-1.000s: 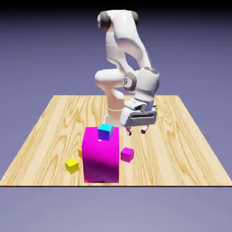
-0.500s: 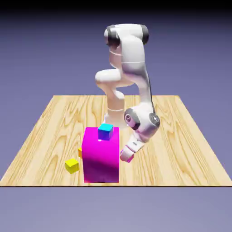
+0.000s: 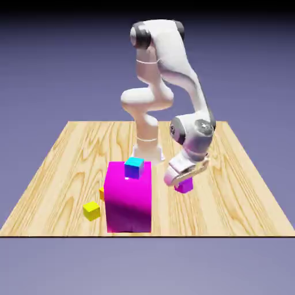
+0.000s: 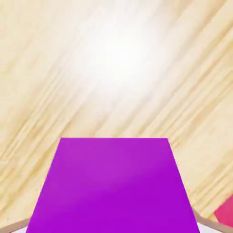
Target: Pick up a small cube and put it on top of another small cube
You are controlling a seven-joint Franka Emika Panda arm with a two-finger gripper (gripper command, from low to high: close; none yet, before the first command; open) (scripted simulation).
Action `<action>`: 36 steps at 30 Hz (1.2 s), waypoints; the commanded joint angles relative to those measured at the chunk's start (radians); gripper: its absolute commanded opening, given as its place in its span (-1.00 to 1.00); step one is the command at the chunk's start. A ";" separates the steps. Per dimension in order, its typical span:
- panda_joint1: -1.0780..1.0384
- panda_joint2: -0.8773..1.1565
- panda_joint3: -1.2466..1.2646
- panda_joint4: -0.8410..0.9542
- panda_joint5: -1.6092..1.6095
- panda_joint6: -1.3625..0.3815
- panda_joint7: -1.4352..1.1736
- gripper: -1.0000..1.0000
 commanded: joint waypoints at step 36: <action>-0.282 -0.186 -0.517 0.065 0.680 0.228 0.623 -1.00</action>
